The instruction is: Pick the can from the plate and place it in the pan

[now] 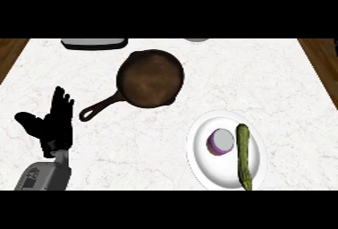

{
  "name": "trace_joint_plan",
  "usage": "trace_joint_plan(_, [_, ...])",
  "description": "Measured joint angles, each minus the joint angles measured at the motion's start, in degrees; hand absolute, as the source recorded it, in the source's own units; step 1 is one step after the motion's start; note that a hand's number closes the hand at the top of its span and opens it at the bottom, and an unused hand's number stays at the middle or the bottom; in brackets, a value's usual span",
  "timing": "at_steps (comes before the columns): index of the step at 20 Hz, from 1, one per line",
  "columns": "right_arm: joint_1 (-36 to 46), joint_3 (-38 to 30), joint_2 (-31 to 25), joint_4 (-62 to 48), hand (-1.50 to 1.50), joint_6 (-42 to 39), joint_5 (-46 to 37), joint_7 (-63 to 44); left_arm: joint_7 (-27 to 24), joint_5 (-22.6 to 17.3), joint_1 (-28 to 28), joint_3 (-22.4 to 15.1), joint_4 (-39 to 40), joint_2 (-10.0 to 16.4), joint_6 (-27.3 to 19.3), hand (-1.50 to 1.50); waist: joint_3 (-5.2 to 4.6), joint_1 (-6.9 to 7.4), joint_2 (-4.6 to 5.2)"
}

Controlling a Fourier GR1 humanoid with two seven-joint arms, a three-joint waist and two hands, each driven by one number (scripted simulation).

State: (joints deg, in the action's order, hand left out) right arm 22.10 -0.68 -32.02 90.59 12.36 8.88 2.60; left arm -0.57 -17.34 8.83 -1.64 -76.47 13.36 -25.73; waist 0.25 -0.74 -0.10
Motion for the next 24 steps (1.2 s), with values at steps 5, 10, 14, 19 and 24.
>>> trace_joint_plan(5, [-0.2,3.0,7.0,-1.8,-1.5,0.2,2.9,-2.9,0.5,5.5,-2.2,-5.2,-1.4,4.8,4.0,0.0,-0.11,1.37,0.23])
trace_joint_plan(10, [-5.6,5.1,8.5,-5.2,-1.5,6.6,-1.3,-10.6,1.1,9.5,-4.7,-9.6,-1.7,9.4,8.1,0.0,-0.32,0.18,-0.01])
trace_joint_plan(14, [-14.1,7.3,8.1,-1.3,-1.5,10.2,-4.3,-17.4,2.3,10.8,-7.5,-11.1,-4.6,11.3,9.6,0.0,-0.3,-0.21,-0.31])
trace_joint_plan(19, [-19.9,11.0,-1.6,5.0,-1.5,4.6,-9.7,-24.7,3.5,11.6,-9.8,-11.8,-7.9,12.9,10.5,0.0,-0.33,-0.09,-0.38])
trace_joint_plan(24, [-17.4,13.0,-8.2,10.5,-1.5,-4.6,-9.4,-33.5,4.6,12.0,-9.9,-12.0,-9.6,12.9,11.3,0.0,-0.33,0.64,-0.13])
